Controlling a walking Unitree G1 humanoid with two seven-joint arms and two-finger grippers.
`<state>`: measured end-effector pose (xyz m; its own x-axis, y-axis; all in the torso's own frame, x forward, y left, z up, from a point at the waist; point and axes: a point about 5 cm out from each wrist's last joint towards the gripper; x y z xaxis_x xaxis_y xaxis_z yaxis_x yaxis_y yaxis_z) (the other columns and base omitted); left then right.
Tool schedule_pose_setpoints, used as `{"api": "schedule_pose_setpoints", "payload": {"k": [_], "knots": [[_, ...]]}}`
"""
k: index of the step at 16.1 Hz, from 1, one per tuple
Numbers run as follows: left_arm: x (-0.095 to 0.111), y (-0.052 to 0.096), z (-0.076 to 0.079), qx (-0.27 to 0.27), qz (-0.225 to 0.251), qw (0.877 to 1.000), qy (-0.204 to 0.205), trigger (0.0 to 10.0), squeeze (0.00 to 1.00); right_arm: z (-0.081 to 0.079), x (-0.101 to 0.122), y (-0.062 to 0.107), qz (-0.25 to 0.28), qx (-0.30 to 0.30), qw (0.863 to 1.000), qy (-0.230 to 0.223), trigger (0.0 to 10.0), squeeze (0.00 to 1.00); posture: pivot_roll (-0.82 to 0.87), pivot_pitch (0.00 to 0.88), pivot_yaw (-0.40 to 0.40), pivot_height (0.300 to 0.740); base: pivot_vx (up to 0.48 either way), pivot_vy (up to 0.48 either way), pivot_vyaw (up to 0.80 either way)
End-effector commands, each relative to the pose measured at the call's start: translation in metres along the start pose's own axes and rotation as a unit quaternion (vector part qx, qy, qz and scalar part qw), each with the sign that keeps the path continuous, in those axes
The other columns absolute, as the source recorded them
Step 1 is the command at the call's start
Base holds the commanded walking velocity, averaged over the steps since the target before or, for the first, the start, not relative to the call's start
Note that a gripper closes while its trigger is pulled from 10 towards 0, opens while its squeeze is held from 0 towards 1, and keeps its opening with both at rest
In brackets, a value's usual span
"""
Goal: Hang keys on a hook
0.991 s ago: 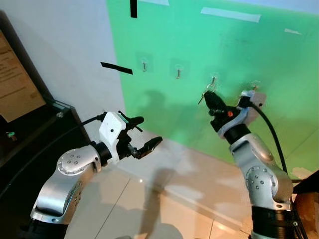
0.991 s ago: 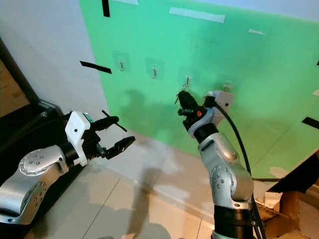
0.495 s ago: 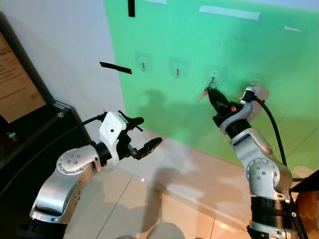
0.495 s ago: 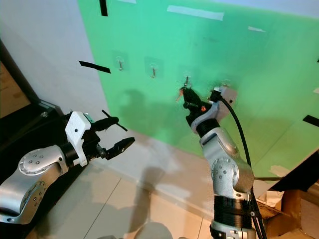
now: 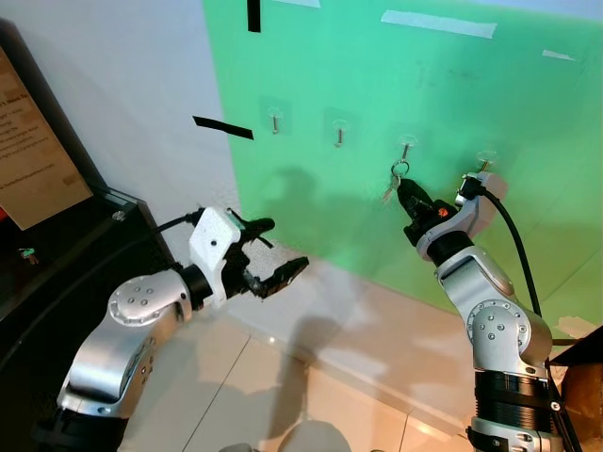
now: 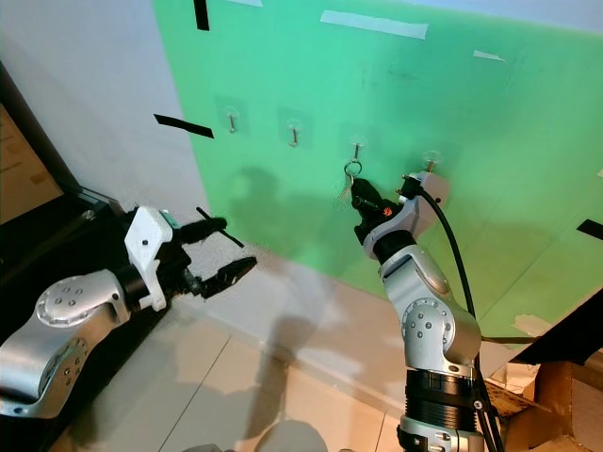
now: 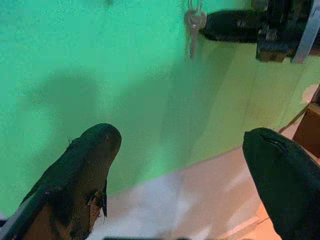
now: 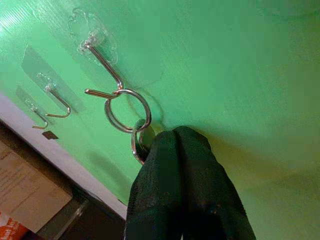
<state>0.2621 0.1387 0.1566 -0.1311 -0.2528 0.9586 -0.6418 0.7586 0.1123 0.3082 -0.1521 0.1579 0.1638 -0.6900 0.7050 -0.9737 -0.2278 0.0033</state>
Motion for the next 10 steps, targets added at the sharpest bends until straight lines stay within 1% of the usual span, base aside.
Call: {"api": "schedule_pose_setpoints", "payload": {"k": [1,2,4,6,7,8,10], "knots": [[0.008,-0.001,0.000,0.000,0.018,1.000,-0.003,10.0,0.00,0.007,0.000,0.000,0.000,-0.022,1.000,0.018,10.0,0.20,-0.01,0.000,0.062,0.740,0.000,0.000,0.00],[0.010,-0.003,-0.001,0.005,0.027,1.000,-0.001,10.0,0.00,0.008,-0.001,0.001,0.000,-0.025,0.999,0.023,10.0,1.00,-0.01,0.000,0.062,0.740,0.000,0.000,0.00],[0.011,-0.005,-0.003,0.013,0.033,0.999,-0.001,10.0,0.00,0.012,-0.004,0.004,-0.003,-0.028,0.998,0.049,10.0,1.00,-0.01,0.000,0.061,0.740,0.000,0.000,0.00],[0.008,-0.004,-0.007,0.044,0.028,0.999,0.002,10.0,0.00,0.018,-0.012,0.011,-0.024,-0.034,0.993,0.114,10.0,1.00,-0.01,0.000,0.061,0.740,0.000,0.000,0.00],[0.000,-0.002,-0.010,0.081,0.014,0.997,0.009,10.0,0.00,0.022,-0.022,0.017,-0.052,-0.030,0.984,0.165,10.0,1.00,-0.02,0.000,0.062,0.740,0.000,0.000,0.00],[-0.008,0.000,-0.010,0.106,-0.002,0.994,0.008,10.0,0.00,0.027,-0.030,0.023,-0.075,-0.032,0.980,0.182,10.0,1.00,-0.02,0.000,0.062,0.740,0.000,0.000,0.80],[-0.017,0.003,-0.010,0.138,-0.024,0.990,0.009,10.0,0.00,0.033,-0.036,0.027,-0.093,-0.041,0.973,0.206,10.0,1.00,-0.02,0.000,0.063,0.740,0.000,0.000,0.80]]}}
Point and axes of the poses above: a point about 5 cm out from each wrist's last joint towards the gripper, its own y axis pointing back from the gripper into the wrist, its own x axis along the axis of the wrist's last joint, z = x × y, and after that the axes turned 11 degrees about -y, right-handed
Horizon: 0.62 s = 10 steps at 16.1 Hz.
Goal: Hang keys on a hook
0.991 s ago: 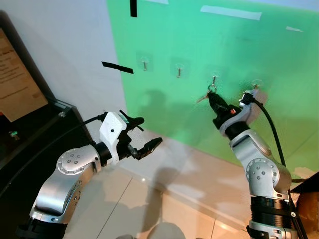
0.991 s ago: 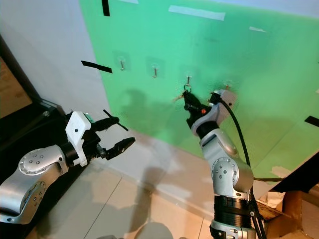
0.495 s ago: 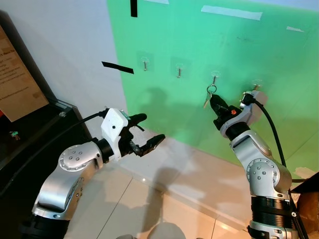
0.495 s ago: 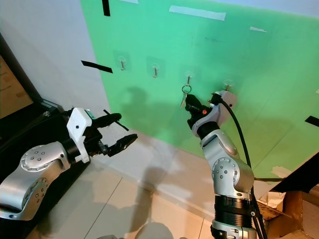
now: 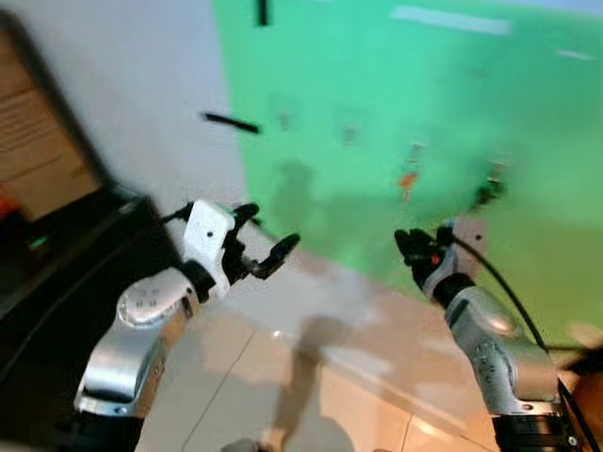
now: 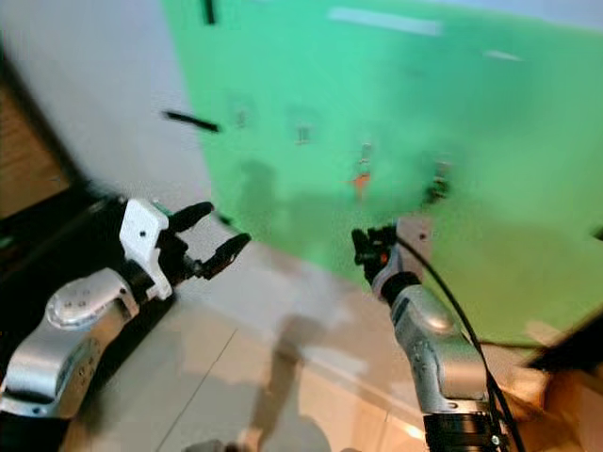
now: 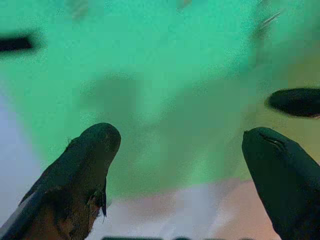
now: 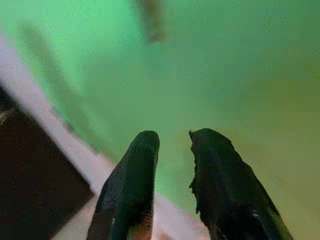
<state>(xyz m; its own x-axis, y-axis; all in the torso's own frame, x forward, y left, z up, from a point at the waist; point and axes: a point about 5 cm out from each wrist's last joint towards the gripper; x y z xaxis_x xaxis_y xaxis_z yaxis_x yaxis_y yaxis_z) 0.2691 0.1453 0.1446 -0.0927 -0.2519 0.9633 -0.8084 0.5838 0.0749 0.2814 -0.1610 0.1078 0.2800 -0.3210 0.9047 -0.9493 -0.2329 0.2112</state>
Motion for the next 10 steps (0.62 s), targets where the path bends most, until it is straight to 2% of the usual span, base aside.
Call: {"api": "schedule_pose_setpoints", "payload": {"k": [1,2,3,5,6,10], "knots": [[-0.007,0.003,-0.005,0.030,-0.025,0.999,-0.007,10.0,0.00,-0.004,-0.002,0.000,-0.005,0.009,1.000,0.015,10.0,1.00,-0.02,0.000,0.063,0.740,0.000,0.000,0.80],[-0.012,0.004,-0.008,0.049,-0.040,0.998,-0.025,10.0,0.00,-0.004,-0.003,0.000,-0.006,0.008,1.000,0.021,10.0,1.00,-0.02,0.000,0.061,0.740,0.000,0.000,0.80],[-0.019,0.004,-0.016,0.099,-0.064,0.992,-0.037,10.0,0.00,-0.005,-0.003,-0.002,-0.004,0.008,1.000,0.028,10.0,1.00,-0.02,0.000,0.056,0.740,0.000,0.000,0.80],[-0.017,0.003,-0.020,0.152,-0.053,0.987,-0.029,10.0,0.00,-0.007,-0.004,-0.005,-0.003,0.011,1.000,0.022,10.0,1.00,-0.02,0.000,0.050,0.740,0.000,0.000,0.80],[-0.017,0.003,-0.022,0.162,-0.052,0.985,-0.027,10.0,0.00,-0.007,-0.004,-0.005,-0.006,0.012,1.000,0.018,10.0,1.00,-0.02,0.000,0.047,0.740,0.000,0.000,0.80],[-0.017,0.002,-0.022,0.163,-0.051,0.985,-0.027,10.0,0.00,-0.008,-0.004,-0.005,-0.006,0.014,1.000,0.019,10.0,1.00,-0.02,0.000,0.045,0.740,0.270,0.000,0.80]]}}
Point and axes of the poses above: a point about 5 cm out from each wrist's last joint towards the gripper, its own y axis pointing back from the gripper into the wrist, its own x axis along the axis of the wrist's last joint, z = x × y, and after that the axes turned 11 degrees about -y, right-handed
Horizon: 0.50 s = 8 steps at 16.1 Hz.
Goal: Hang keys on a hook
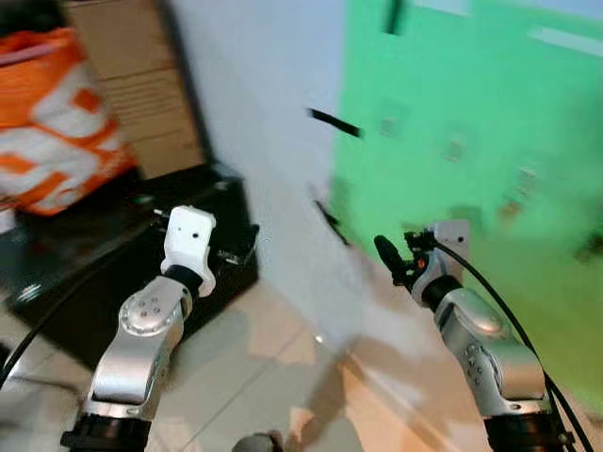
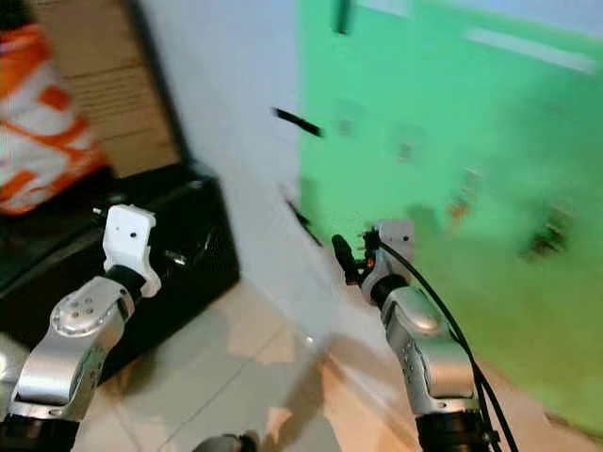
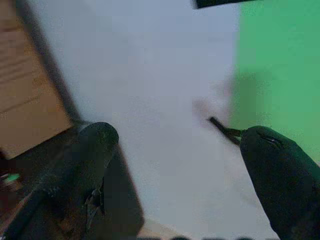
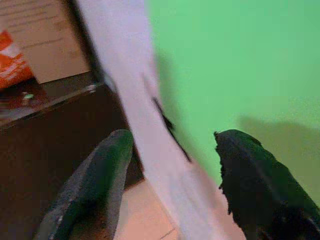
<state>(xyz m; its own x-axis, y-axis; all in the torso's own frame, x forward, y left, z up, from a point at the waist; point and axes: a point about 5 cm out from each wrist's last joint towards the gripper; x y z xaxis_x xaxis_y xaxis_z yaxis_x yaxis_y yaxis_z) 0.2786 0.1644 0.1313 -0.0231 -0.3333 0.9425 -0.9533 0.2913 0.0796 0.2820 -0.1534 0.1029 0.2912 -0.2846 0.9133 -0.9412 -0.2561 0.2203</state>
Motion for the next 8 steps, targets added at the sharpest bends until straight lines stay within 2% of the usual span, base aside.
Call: {"api": "schedule_pose_setpoints", "payload": {"k": [1,8], "knots": [[0.0012,-0.0014,-0.0046,0.008,-0.001,1.000,-0.005,10.0,0.00,-0.0024,0.0028,-0.0019,0.003,0.004,1.000,0.001,10.0,1.00,-0.02,0.000,0.045,0.740,0.270,0.000,0.80],[0.0012,-0.0014,-0.0046,0.008,-0.001,1.000,-0.005,10.0,0.00,-0.0024,0.0028,-0.0019,0.003,0.004,1.000,0.001,10.0,1.00,-0.02,0.000,0.045,0.740,0.270,0.000,0.80]]}}
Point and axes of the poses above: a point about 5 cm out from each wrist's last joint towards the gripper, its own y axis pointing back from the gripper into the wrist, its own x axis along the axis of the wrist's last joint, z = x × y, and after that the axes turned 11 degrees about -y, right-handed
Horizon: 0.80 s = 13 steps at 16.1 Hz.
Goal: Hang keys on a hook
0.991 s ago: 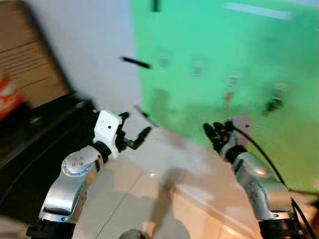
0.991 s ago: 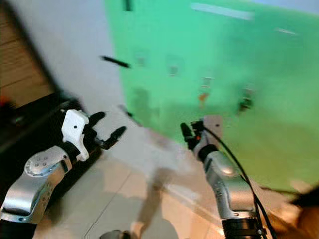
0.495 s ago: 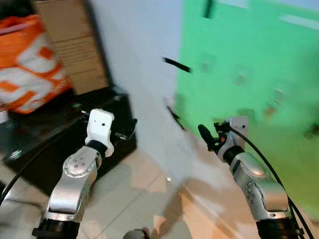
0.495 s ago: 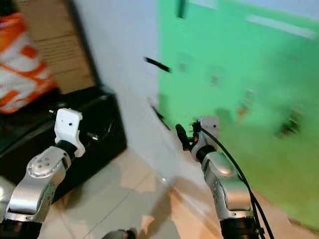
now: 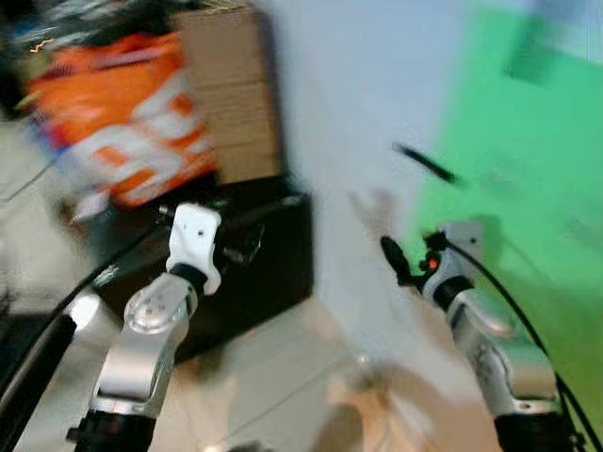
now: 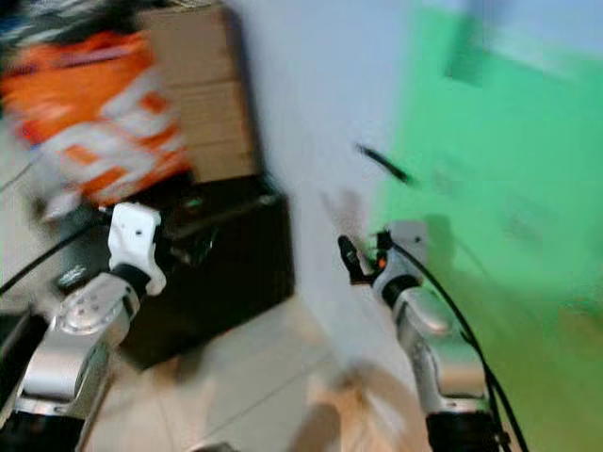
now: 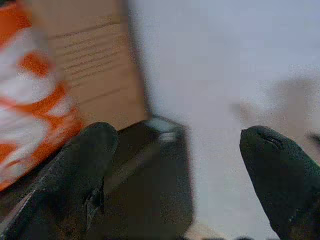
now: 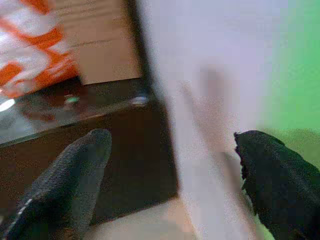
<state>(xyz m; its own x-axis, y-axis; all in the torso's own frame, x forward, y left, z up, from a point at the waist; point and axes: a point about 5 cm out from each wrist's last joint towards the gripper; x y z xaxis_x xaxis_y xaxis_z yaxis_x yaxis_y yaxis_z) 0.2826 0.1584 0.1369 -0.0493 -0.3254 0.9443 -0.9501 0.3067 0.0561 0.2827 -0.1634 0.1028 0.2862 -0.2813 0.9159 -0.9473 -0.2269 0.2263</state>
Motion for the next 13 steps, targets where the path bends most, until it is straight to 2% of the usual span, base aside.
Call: {"api": "schedule_pose_setpoints", "payload": {"k": [1,5,7,13], "knots": [[-0.0060,0.0039,-0.0069,0.011,-0.014,1.000,-0.005,10.0,0.00,-0.0119,-0.0002,-0.0034,0.001,0.019,1.000,-0.001,10.0,1.00,-0.02,0.000,0.045,0.740,0.270,0.000,0.80],[-0.0063,0.0031,-0.0064,0.016,-0.013,1.000,-0.008,10.0,0.00,-0.0119,0.0000,-0.0039,0.002,0.020,1.000,0.003,10.0,1.00,-0.02,0.000,0.042,0.740,0.273,0.000,0.80],[-0.0100,0.0050,-0.0067,0.015,-0.019,1.000,-0.017,10.0,0.00,-0.0092,0.0033,-0.0037,0.031,0.004,0.999,0.002,10.0,1.00,-0.02,0.000,0.046,0.740,0.319,0.000,0.00],[-0.0088,0.0035,-0.0060,0.015,-0.017,1.000,-0.018,10.0,0.00,-0.0071,0.0057,-0.0054,0.034,0.006,0.999,0.021,10.0,1.00,-0.02,0.000,0.033,0.740,0.333,0.000,0.00]]}}
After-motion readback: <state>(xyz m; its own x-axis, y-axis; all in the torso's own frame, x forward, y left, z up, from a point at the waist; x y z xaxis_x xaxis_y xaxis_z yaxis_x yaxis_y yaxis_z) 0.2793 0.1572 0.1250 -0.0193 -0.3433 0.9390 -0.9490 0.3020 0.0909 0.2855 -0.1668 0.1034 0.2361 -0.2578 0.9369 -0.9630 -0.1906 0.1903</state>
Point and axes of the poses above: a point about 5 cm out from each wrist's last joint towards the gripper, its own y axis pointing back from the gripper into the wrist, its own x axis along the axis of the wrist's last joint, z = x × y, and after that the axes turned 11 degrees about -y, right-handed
